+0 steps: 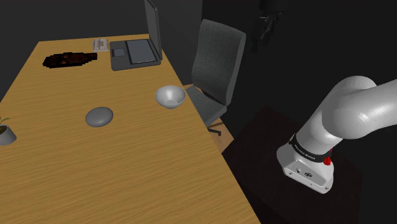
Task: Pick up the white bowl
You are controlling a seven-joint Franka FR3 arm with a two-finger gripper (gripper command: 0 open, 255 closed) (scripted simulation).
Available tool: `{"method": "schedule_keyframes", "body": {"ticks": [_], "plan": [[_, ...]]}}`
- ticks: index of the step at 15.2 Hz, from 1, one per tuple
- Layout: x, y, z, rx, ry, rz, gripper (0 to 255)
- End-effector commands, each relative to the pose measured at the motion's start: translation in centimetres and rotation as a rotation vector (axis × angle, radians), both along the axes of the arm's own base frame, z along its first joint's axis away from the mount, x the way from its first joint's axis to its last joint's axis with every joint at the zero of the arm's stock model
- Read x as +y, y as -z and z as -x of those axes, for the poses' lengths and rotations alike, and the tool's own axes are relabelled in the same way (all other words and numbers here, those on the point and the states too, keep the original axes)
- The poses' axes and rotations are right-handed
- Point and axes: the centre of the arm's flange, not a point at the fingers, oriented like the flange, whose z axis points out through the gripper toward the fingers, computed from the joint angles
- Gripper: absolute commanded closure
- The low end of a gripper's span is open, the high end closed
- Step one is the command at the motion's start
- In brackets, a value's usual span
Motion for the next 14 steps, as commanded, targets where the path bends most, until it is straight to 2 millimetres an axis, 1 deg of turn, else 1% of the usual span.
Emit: {"method": "schedule_keyframes", "body": {"ticks": [1,14], "plan": [[0.0,0.0,0.0,0.0,0.0,0.0,0],[2.2,10.7,-13.8,0.044,0.049,-0.054,0]]}}
